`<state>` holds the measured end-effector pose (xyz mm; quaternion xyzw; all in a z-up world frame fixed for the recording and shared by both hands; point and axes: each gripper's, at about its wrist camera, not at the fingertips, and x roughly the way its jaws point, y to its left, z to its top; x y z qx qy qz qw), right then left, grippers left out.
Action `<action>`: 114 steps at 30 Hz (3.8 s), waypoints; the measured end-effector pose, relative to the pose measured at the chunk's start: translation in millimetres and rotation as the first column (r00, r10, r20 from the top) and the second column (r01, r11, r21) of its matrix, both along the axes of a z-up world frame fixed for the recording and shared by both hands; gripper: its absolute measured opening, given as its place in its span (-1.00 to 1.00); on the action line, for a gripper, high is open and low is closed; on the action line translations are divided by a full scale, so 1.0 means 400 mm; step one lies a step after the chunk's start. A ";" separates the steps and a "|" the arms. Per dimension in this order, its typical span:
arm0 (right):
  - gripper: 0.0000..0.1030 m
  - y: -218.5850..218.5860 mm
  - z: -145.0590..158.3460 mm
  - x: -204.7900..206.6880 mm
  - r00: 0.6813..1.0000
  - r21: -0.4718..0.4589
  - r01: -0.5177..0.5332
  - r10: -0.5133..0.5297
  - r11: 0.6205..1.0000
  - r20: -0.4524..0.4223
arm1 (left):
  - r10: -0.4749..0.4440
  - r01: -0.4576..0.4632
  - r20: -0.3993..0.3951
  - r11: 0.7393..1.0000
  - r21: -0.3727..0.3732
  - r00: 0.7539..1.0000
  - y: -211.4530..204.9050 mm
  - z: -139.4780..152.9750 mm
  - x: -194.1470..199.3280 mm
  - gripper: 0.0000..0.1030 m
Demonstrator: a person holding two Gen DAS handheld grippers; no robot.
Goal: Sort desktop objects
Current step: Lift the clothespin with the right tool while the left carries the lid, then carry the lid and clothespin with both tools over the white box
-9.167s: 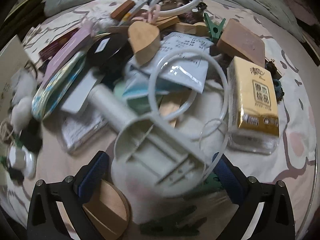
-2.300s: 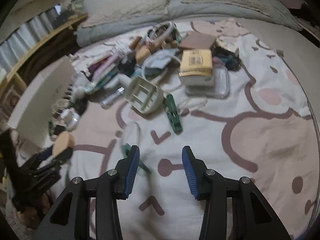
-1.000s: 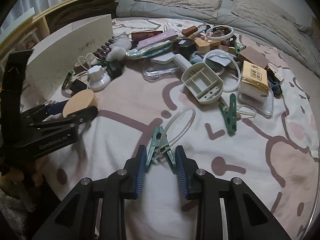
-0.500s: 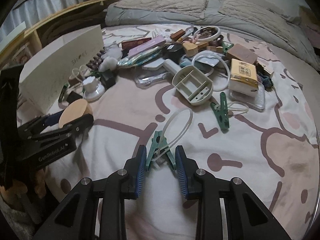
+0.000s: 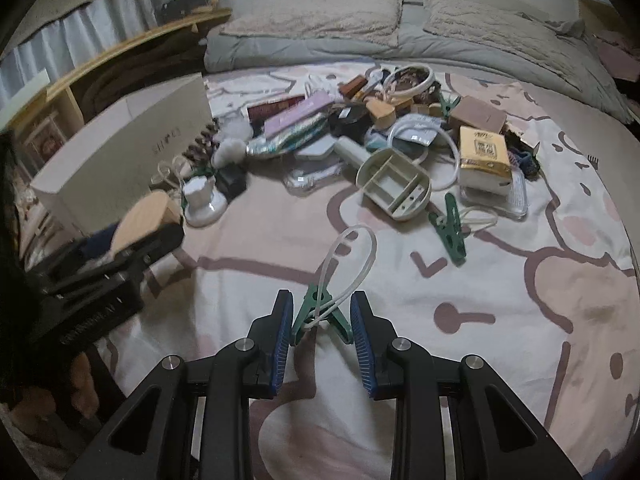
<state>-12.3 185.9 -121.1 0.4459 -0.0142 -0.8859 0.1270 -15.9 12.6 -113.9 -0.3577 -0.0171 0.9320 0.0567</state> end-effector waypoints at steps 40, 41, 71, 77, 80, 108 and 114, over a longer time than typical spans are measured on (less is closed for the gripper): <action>-0.48 -0.031 -0.053 -0.038 0.999 0.093 0.009 -0.013 0.996 0.046 | 0.002 -0.002 -0.003 0.999 0.038 1.000 -0.026 0.004 0.009 0.32; -0.48 -0.031 -0.050 -0.037 0.999 0.088 0.013 -0.017 0.996 0.043 | 0.001 0.000 -0.006 0.999 0.044 1.000 -0.029 0.007 0.011 0.32; -0.48 -0.131 0.153 -0.084 0.989 -0.079 -0.081 0.071 0.994 -0.130 | 0.149 -0.139 -0.222 0.989 0.059 0.964 -0.238 0.242 0.040 0.32; -0.48 -0.210 0.205 -0.094 0.979 -0.098 -0.132 0.114 0.986 -0.169 | 0.226 -0.210 -0.244 0.973 0.090 0.943 -0.353 0.270 0.058 0.32; -0.48 -0.264 0.226 -0.095 0.971 -0.087 -0.169 0.150 0.982 -0.187 | 0.257 -0.239 -0.255 0.966 0.102 0.932 -0.404 0.285 0.073 0.32; -0.48 -0.553 0.344 -0.145 0.923 -0.096 -0.310 0.275 0.946 -0.268 | 0.443 -0.437 -0.291 0.895 0.090 0.848 -0.712 0.274 0.046 0.32; -0.48 -0.591 0.322 -0.183 0.928 -0.137 -0.334 0.300 0.933 -0.219 | 0.390 -0.386 -0.274 0.920 0.069 0.879 -0.708 0.277 0.009 0.32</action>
